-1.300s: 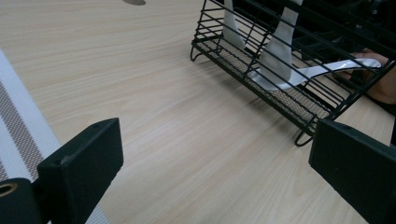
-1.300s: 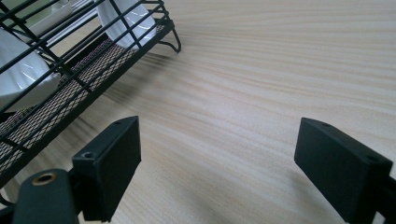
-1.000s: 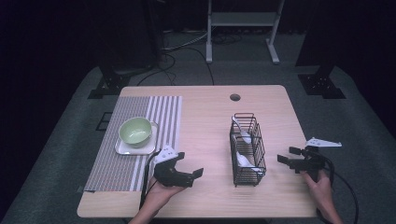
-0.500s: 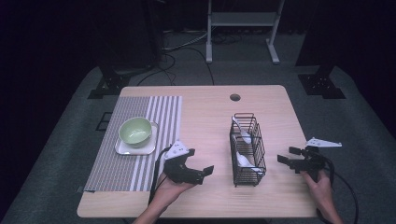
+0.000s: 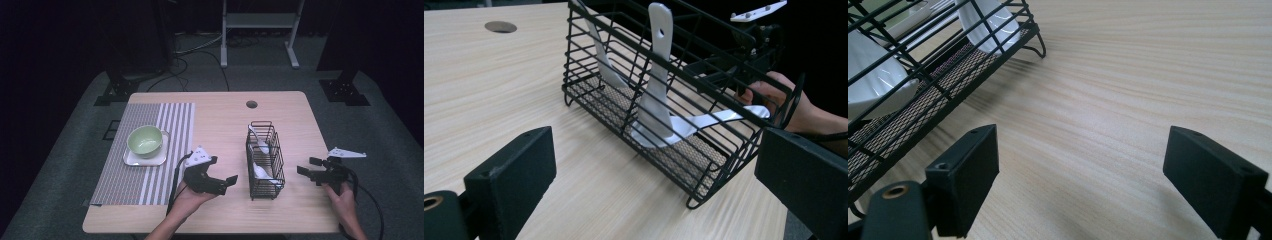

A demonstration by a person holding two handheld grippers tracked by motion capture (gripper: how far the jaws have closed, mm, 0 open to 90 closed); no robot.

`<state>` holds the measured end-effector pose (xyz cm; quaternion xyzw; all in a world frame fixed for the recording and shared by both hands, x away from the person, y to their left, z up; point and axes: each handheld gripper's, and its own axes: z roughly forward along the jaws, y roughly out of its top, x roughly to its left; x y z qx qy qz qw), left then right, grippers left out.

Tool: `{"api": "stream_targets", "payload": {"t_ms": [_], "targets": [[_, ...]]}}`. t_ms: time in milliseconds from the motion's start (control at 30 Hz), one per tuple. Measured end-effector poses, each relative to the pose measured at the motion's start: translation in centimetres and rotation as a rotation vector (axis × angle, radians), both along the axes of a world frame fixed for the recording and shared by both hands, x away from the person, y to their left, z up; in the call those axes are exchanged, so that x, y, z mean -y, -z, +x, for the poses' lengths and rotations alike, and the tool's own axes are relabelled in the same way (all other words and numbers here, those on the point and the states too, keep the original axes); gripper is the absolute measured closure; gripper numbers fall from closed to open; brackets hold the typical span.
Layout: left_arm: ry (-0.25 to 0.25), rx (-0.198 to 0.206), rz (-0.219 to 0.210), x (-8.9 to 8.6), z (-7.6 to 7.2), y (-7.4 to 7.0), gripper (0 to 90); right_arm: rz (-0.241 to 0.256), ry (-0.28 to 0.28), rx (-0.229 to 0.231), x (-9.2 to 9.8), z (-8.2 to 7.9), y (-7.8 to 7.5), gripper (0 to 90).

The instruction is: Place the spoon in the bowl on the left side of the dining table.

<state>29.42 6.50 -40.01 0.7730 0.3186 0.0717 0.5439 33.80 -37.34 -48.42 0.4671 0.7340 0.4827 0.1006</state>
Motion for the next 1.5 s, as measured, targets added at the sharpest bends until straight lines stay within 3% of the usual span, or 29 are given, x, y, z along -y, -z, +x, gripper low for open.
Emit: {"api": "stream_targets", "payload": {"t_ms": [567,1500], "targets": [[0.016,-0.002,-0.028,1.8,0.6,-0.8,2.0,0.005,-0.005,0.003,0.0,0.0,0.0,13.5],[0.015,-0.009,-0.023,4.7,2.4,-1.6,3.4,0.012,-0.01,0.004,0.0,0.0,0.0,13.6]]}}
